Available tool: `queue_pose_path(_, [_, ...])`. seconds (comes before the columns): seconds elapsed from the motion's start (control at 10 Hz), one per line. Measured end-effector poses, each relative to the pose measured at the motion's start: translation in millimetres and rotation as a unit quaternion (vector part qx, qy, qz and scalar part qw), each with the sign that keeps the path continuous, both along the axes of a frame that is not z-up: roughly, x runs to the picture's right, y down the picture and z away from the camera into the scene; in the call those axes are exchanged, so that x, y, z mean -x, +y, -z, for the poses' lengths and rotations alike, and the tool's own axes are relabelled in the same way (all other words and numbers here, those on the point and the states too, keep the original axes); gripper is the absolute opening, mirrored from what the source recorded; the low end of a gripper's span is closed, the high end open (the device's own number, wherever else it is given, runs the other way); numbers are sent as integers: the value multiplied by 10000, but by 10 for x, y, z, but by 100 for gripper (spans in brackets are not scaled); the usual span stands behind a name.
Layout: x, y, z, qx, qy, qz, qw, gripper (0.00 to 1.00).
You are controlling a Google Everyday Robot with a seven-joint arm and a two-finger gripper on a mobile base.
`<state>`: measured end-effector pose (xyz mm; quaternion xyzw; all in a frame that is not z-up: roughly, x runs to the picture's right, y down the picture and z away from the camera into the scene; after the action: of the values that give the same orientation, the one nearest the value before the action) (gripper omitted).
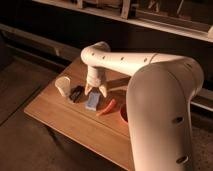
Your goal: Place the white sponge in the ceramic cup
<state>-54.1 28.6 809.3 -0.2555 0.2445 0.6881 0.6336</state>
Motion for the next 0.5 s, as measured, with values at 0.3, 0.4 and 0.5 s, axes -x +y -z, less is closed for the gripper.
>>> queue_pose_path(0.3, [19,94,-180,51,-104,198,9997,65])
queue_pose_path(0.4, [-18,96,-209,54,-94,208,9997,65])
queue_pose_path(0.5, [-54,84,-220,47,-83,210,9997,65])
